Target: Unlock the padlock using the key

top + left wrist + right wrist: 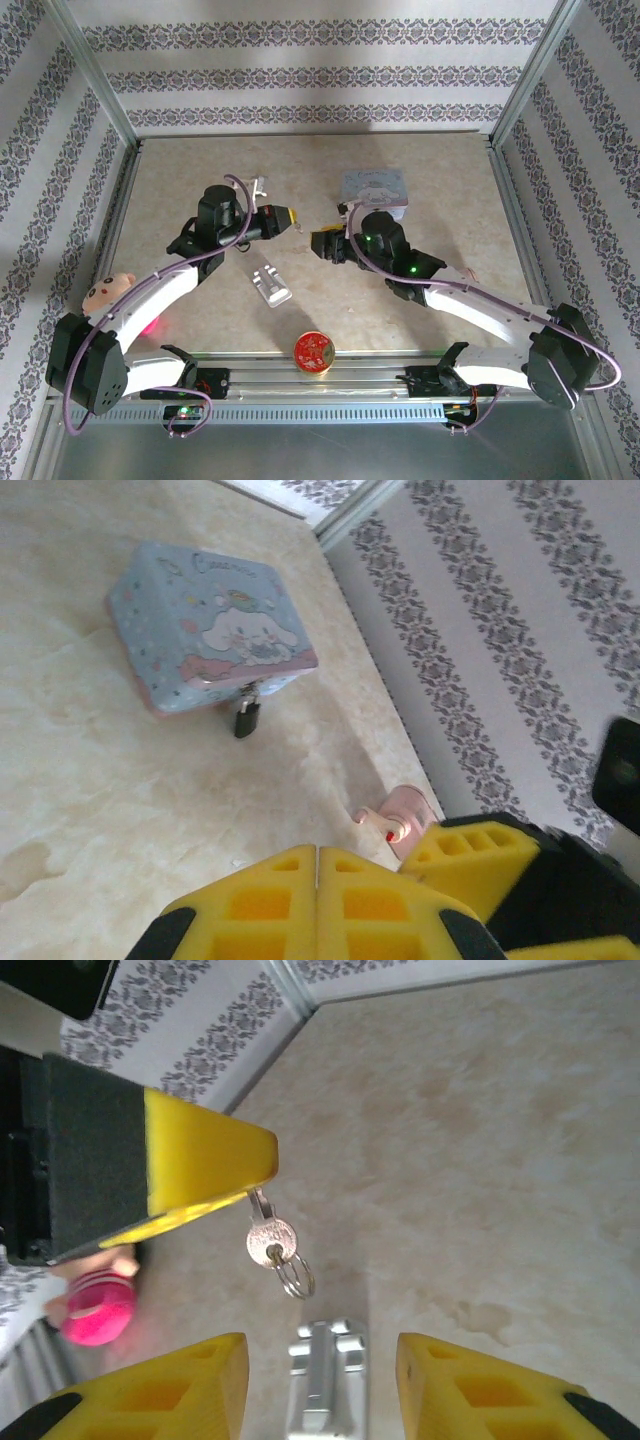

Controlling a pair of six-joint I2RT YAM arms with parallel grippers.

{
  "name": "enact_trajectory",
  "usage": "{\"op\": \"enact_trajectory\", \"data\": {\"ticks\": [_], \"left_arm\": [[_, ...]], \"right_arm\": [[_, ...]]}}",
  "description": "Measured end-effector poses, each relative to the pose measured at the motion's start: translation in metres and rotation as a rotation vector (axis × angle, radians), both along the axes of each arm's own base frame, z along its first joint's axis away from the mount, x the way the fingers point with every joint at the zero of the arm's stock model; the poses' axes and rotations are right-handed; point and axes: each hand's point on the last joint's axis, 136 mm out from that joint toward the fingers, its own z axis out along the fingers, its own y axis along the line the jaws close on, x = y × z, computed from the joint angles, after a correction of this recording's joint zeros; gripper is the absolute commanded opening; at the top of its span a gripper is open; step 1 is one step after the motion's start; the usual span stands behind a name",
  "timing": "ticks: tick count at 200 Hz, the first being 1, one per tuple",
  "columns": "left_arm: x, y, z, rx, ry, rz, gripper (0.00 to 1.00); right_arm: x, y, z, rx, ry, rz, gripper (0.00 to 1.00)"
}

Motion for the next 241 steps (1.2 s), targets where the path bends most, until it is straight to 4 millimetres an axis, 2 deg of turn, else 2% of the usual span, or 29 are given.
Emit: {"op": "enact_trajectory", "data": {"ticks": [49, 110, 168, 241], "left_arm": [[0.009, 0.015, 0.005, 0.064, 0.133, 0.120, 0.00], [0.002, 0.029, -0.021, 0.148, 0.279, 0.188, 0.00], [0.000, 0.033, -0.027, 0.168, 0.310, 0.204, 0.00], [0.000, 0.034, -0.027, 0.172, 0.312, 0.210, 0.00]], "right_arm": [[0.006, 0.013, 0.007, -0.188, -0.126, -0.030, 0.43], [0.014, 0.044, 0.002, -0.346, -0.205, 0.016, 0.43], [0.015, 0.069, -0.004, -0.415, -0.244, 0.075, 0.46], [0.019, 0.074, -0.021, -0.485, -0.246, 0.089, 0.47]]}}
